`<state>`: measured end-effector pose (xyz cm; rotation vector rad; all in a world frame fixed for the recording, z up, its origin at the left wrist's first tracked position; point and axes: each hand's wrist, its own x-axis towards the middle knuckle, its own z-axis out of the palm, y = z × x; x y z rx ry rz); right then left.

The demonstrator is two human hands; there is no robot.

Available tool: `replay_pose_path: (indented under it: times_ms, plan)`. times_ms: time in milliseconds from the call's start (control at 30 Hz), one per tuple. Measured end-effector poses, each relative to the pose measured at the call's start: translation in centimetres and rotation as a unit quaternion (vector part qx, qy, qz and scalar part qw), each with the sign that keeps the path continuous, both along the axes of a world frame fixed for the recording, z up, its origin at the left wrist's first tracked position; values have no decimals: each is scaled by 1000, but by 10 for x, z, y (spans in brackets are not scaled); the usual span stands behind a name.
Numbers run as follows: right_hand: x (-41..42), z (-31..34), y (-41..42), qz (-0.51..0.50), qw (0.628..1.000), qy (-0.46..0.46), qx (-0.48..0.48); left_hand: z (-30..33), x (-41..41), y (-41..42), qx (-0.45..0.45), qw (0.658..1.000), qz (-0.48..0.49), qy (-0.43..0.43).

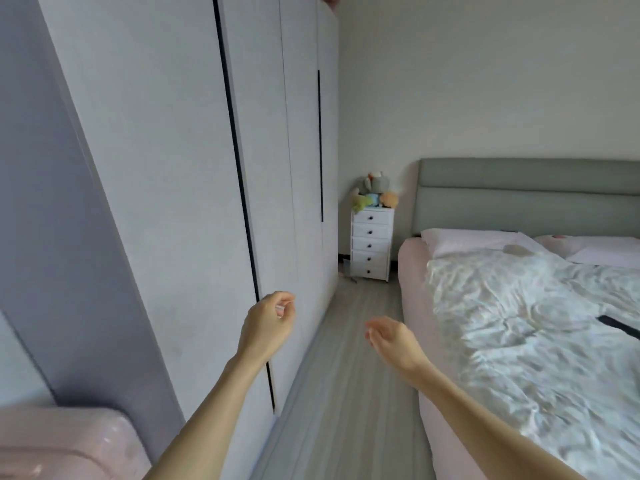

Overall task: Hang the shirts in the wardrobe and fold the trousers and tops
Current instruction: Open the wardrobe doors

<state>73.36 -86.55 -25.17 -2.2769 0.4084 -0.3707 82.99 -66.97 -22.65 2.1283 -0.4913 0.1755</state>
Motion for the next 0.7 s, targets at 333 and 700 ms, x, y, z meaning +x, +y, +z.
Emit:
replay_pose_path:
  times_ms: [333, 700]
  plan:
    - [304, 53, -78, 74, 996, -43, 9, 60, 291, -93, -6, 995, 81, -62]
    - [583, 88, -67, 295, 861, -369, -188, 58, 461, -124, -144, 873, 387, -259]
